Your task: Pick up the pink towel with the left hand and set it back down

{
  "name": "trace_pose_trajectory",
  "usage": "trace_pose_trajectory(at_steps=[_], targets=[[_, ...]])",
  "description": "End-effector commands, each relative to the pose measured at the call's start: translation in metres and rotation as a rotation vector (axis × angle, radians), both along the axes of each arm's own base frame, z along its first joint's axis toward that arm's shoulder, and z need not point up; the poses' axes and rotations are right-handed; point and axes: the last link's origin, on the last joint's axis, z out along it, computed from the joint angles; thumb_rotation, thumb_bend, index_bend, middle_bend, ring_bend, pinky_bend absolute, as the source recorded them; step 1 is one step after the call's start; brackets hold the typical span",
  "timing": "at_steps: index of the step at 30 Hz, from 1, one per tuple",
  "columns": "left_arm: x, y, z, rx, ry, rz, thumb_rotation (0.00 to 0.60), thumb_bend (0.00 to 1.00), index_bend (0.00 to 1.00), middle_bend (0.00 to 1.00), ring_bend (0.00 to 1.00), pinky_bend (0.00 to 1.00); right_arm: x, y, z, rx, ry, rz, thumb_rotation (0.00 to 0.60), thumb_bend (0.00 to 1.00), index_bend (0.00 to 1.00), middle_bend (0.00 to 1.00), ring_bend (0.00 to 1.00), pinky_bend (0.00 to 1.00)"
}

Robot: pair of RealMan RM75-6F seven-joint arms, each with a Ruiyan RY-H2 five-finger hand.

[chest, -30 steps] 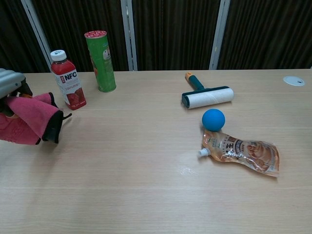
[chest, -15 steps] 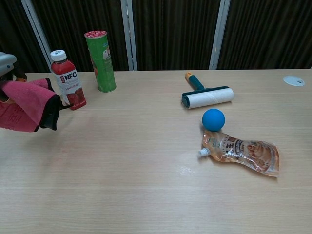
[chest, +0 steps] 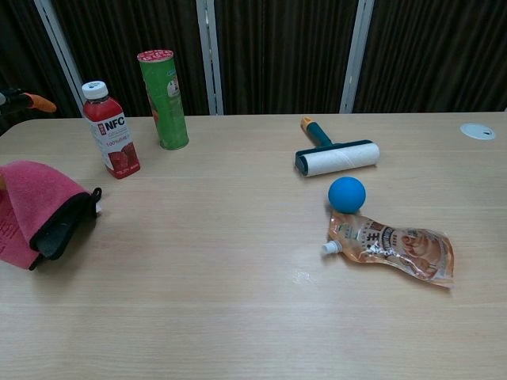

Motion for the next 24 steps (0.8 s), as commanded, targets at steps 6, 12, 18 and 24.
trace_pose_trajectory(at_steps=[6, 12, 18, 24], targets=[[-0.018, -0.027, 0.034, 0.025, 0.029, 0.061, 0.6, 0.0, 0.0, 0.0, 0.0, 0.0, 0.0, 0.0, 0.0, 0.002, -0.001, 0.0, 0.6, 0.06, 0.0, 0.0, 0.0, 0.08], [-0.028, -0.028, 0.047, -0.008, 0.088, 0.117, 0.6, 0.0, 0.0, 0.0, 0.0, 0.0, 0.001, 0.0, -0.002, 0.004, 0.003, 0.003, 0.6, 0.06, 0.0, 0.0, 0.0, 0.08], [-0.025, -0.022, 0.047, -0.049, 0.085, 0.138, 0.6, 0.0, 0.0, 0.0, 0.0, 0.0, 0.001, -0.001, -0.003, 0.008, 0.003, 0.0, 0.6, 0.06, 0.0, 0.0, 0.0, 0.08], [-0.009, -0.014, 0.044, -0.196, 0.092, 0.185, 0.6, 0.0, 0.0, 0.0, 0.0, 0.0, 0.001, -0.002, -0.002, 0.005, -0.002, -0.002, 0.6, 0.06, 0.0, 0.0, 0.0, 0.08]])
